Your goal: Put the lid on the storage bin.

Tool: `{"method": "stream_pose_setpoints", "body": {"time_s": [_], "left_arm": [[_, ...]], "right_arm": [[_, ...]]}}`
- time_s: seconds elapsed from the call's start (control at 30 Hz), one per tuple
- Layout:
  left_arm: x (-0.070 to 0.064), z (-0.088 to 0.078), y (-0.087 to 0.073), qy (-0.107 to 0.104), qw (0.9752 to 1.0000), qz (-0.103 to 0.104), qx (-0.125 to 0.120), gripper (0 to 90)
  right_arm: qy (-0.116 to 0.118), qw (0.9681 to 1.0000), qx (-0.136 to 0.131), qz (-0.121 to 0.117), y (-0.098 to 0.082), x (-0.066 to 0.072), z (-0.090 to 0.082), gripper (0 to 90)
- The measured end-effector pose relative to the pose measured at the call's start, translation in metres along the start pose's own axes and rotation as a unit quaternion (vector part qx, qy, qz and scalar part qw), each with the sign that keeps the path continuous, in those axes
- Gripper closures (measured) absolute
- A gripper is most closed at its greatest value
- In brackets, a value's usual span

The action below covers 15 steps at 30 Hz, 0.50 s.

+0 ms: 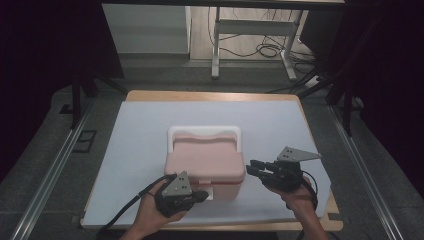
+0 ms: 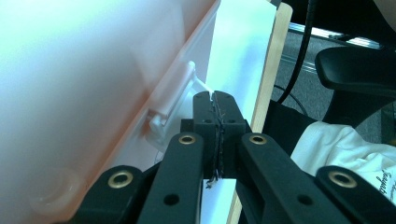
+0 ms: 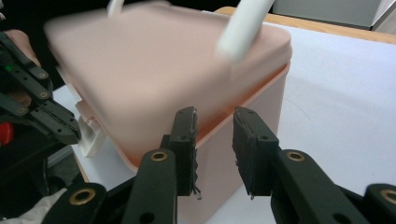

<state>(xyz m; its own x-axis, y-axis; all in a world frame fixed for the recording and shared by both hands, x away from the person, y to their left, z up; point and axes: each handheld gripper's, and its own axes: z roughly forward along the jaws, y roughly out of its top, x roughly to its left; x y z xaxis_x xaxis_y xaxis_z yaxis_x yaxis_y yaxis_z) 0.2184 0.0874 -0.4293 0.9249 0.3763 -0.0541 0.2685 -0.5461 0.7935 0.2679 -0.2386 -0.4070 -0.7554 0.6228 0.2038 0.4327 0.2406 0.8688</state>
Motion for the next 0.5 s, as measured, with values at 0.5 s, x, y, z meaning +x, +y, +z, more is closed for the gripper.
{"method": "stream_pose_setpoints", "body": {"time_s": [0.5], "left_arm": [[0.0005, 0.0001, -0.0001, -0.001, 1.0, -0.002, -0.001, 89.3]], "right_arm": [[0.001, 1.0, -0.001, 0.001, -0.0033, -0.0004, -0.0012, 70.1]]}}
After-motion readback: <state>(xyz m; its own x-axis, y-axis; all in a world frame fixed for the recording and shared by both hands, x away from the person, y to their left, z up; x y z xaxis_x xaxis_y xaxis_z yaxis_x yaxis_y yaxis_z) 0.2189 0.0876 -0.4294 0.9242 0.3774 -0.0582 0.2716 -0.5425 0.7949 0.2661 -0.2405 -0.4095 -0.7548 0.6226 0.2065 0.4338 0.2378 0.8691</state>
